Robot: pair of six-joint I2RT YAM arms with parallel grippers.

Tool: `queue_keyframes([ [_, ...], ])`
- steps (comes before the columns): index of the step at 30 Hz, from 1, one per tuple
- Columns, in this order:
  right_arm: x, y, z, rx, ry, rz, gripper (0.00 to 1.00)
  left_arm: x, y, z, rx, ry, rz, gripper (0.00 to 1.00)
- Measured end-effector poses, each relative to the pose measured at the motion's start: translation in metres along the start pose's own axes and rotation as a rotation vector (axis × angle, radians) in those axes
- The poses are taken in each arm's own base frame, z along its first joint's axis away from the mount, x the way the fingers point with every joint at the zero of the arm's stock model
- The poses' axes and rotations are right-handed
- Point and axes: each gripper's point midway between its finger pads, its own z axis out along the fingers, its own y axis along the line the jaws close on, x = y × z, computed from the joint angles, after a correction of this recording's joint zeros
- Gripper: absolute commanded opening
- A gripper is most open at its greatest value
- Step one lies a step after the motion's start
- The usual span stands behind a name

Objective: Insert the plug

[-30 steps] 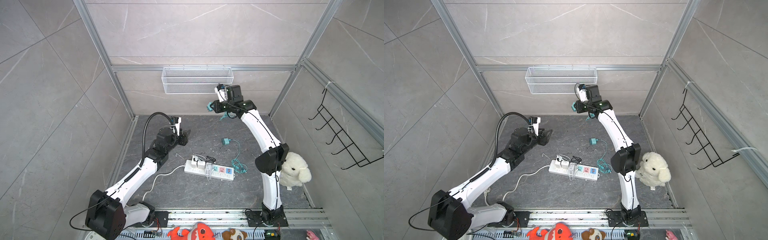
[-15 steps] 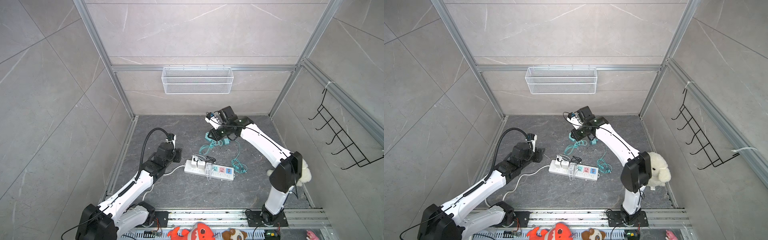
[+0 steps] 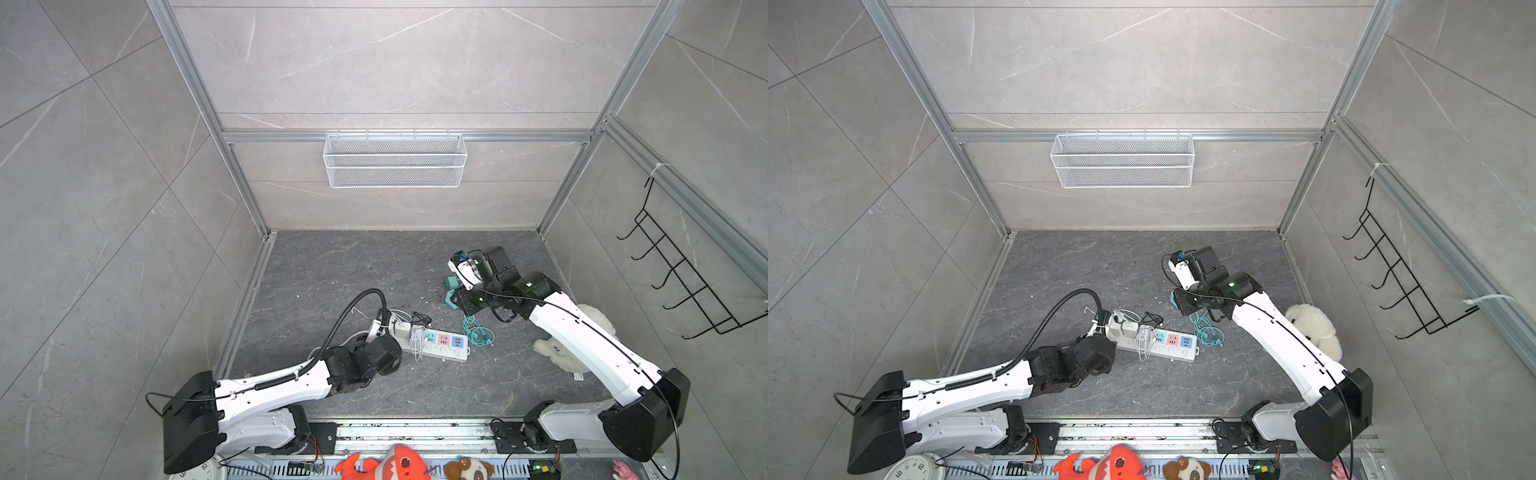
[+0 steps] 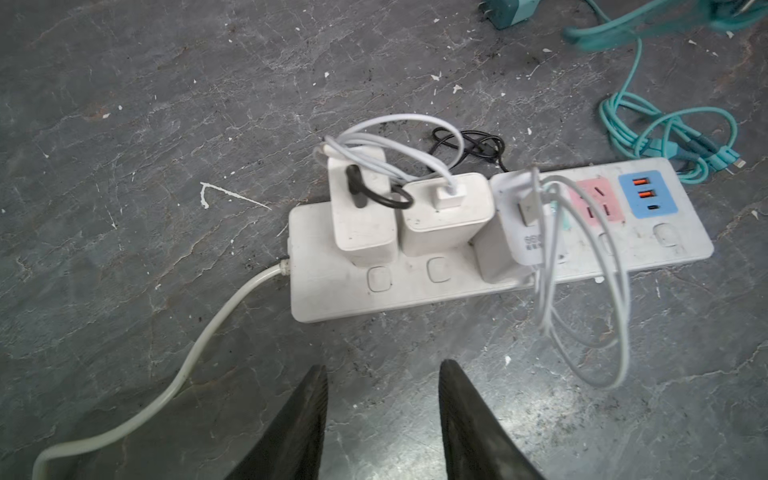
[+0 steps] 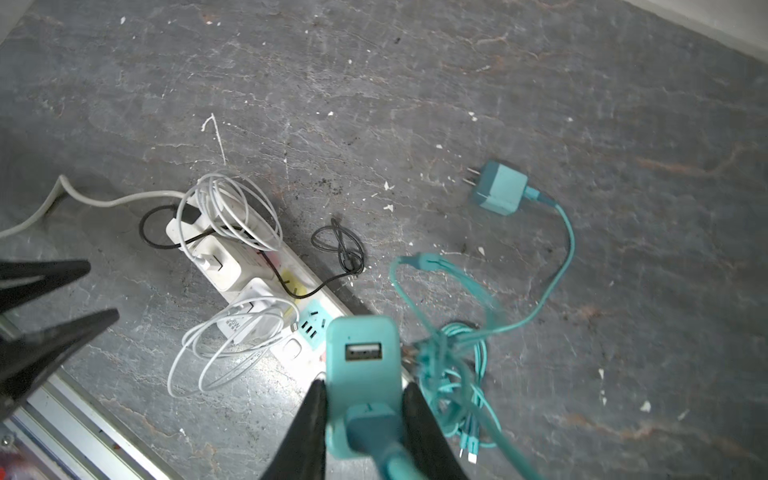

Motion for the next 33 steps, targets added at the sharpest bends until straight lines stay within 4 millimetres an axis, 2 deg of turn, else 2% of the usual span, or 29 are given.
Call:
queue_keyframes([
  [4,0.023,-0.008,-0.009,0.05,0.018,0.102,0.0,0.005,-0.032,-0.001,-0.008,0.002,-0.007,0.44],
  [8,0.04,-0.009,-0.012,0.09,0.046,0.176,0.0,0.024,-0.036,0.011,-0.045,0.036,-0.035,0.42],
  [16,0.079,0.017,0.001,0.102,0.129,0.191,0.0,0.07,0.004,0.03,-0.15,0.081,-0.118,0.42],
  [20,0.088,0.036,0.003,0.077,0.149,0.139,0.01,0.078,0.027,0.045,-0.183,0.098,-0.2,0.39],
  [24,0.092,0.047,0.006,0.042,0.169,0.107,0.01,0.077,0.04,0.06,-0.205,0.096,-0.271,0.38],
  [29,0.094,0.06,0.025,-0.015,0.205,0.067,0.01,0.072,0.051,0.083,-0.216,0.097,-0.35,0.38],
  [33,0.09,0.069,0.037,-0.062,0.205,0.022,0.01,0.056,0.063,0.099,-0.217,0.064,-0.414,0.37],
])
